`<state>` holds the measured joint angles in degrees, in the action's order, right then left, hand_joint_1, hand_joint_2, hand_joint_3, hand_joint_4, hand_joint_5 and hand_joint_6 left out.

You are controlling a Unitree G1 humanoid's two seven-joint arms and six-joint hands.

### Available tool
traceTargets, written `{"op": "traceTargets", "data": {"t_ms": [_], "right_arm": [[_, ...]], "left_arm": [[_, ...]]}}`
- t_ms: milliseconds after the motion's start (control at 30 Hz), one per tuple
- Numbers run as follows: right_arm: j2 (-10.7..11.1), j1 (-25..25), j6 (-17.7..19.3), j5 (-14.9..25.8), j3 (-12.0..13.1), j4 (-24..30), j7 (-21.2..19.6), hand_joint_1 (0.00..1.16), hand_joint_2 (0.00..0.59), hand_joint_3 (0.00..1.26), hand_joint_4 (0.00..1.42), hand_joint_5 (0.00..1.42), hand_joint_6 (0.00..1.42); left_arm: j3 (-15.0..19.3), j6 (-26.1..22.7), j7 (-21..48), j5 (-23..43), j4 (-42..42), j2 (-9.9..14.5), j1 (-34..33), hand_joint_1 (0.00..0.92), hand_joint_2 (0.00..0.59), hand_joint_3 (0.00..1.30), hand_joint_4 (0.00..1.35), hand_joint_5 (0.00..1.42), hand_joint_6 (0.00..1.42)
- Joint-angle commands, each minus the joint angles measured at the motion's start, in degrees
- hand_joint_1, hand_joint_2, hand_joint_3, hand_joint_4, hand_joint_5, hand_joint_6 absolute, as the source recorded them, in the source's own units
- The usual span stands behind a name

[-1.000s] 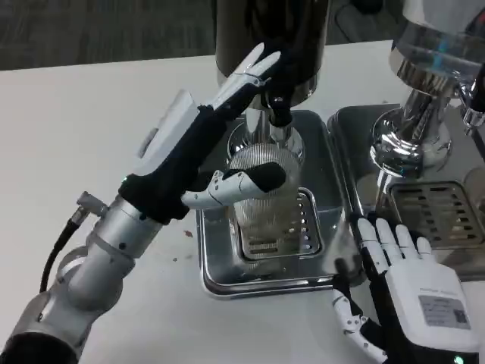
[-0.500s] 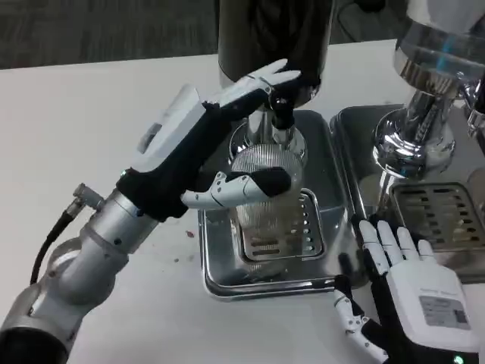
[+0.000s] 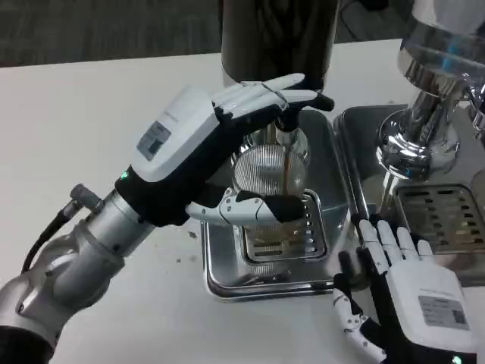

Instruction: Grasp the cup under the faucet to collect the drink, then remove the cup.

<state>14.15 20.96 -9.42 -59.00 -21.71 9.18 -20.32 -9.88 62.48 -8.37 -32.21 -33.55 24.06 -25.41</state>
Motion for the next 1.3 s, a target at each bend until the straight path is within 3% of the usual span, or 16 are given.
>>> {"op": "traceTargets", "data": {"t_ms": [33, 467, 967, 1067, 1300], "right_arm": [[-0.3, -0.2, 0.1, 0.4, 0.1, -0.6, -1.0, 0.12, 0.473, 0.03, 0.00, 0.00, 0.00], [-0.6, 0.1, -0.2, 0.4, 0.2, -0.5, -1.1, 0.12, 0.473, 0.03, 0.00, 0.00, 0.00], [-1.5, 0.5, 0.7, 6.6, 3.4, 0.3, -1.4, 0.12, 0.473, 0.03, 0.00, 0.00, 0.00], [-2.2, 0.4, 1.9, 9.8, 5.1, 1.9, -1.4, 0.12, 0.472, 0.03, 0.00, 0.00, 0.00], [-2.9, -1.7, 3.4, 17.9, 8.6, 3.5, 3.0, 0.25, 0.382, 0.03, 0.00, 0.00, 0.00]], "left_arm": [[-1.9, 2.2, -0.9, -4.3, 3.4, 0.7, 0.8, 0.000, 0.112, 0.31, 0.19, 0.38, 0.29], [-3.8, 0.6, -6.3, -11.2, 7.2, 2.6, 1.2, 0.000, 0.128, 0.33, 0.20, 0.38, 0.31], [-6.7, -1.3, -10.4, -13.7, 7.5, 4.0, 0.6, 0.004, 0.139, 0.33, 0.20, 0.38, 0.31], [-7.2, -1.7, -11.3, -14.0, 7.3, 4.4, 0.5, 0.005, 0.139, 0.33, 0.20, 0.38, 0.31], [-7.8, -2.3, -12.3, -14.1, 7.3, 4.9, 0.3, 0.051, 0.145, 0.33, 0.20, 0.38, 0.31]]}}
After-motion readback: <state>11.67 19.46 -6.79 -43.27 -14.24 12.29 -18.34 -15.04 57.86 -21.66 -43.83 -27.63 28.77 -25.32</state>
